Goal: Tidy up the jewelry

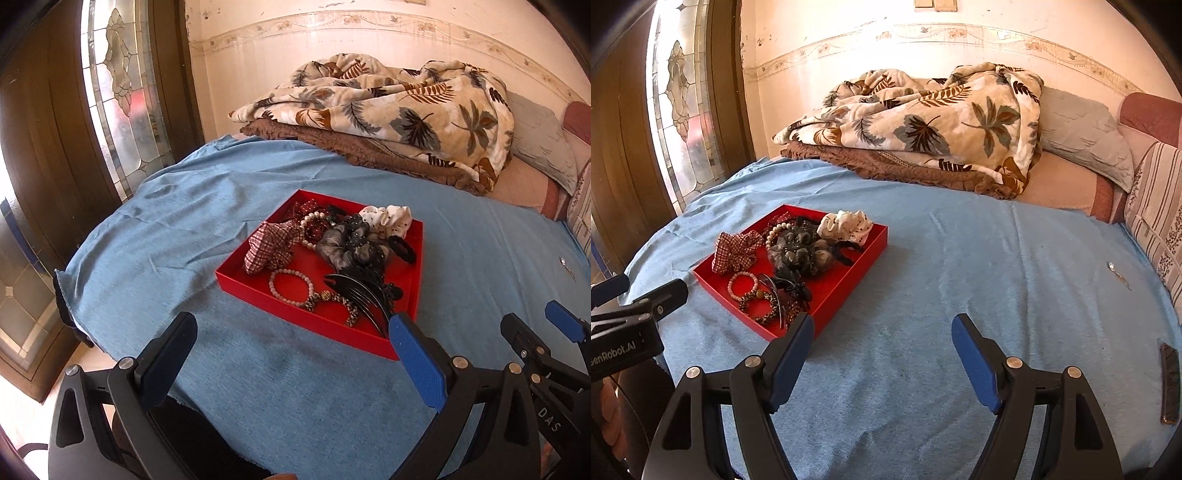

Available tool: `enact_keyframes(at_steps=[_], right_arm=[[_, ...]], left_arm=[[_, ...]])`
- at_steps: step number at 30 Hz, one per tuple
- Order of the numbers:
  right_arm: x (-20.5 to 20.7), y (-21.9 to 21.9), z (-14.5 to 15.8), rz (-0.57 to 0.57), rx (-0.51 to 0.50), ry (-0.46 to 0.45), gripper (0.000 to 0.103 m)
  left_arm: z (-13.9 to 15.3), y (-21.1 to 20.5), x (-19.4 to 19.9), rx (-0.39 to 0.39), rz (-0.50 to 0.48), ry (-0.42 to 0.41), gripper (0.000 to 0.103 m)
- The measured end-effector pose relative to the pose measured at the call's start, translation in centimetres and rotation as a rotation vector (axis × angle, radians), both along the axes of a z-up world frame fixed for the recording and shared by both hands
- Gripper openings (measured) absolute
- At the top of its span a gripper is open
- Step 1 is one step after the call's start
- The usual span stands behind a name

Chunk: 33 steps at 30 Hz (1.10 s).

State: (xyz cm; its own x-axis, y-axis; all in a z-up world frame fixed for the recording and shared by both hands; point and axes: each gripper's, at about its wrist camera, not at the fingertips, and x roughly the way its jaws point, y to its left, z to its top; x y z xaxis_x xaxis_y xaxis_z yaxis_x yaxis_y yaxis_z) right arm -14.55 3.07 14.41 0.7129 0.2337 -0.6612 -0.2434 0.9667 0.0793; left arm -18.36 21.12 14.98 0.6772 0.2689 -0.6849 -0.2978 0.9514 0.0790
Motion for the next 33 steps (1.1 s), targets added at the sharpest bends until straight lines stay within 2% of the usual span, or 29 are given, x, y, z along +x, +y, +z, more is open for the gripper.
enact_keyframes(at_steps=[13, 25, 33], right_arm=[[0.3, 0.1, -0.8, -0.011, -0.012, 0.025, 0.081], [0.8, 0.2, -1.4, -0.026, -0.026, 0.038, 0.081], [0.9, 0.7, -1.8, -0.019, -0.045, 0.044, 0.082]], left_arm=[[-1.0, 0.1, 0.3, -0.038, -0.012, 0.033, 0.103], [-2.3, 0.4, 0.8, -0.103, -0.042, 0.069, 0.103], [-2.9, 0.6, 0.9, -0.109, -0.045, 0.085, 0.103]])
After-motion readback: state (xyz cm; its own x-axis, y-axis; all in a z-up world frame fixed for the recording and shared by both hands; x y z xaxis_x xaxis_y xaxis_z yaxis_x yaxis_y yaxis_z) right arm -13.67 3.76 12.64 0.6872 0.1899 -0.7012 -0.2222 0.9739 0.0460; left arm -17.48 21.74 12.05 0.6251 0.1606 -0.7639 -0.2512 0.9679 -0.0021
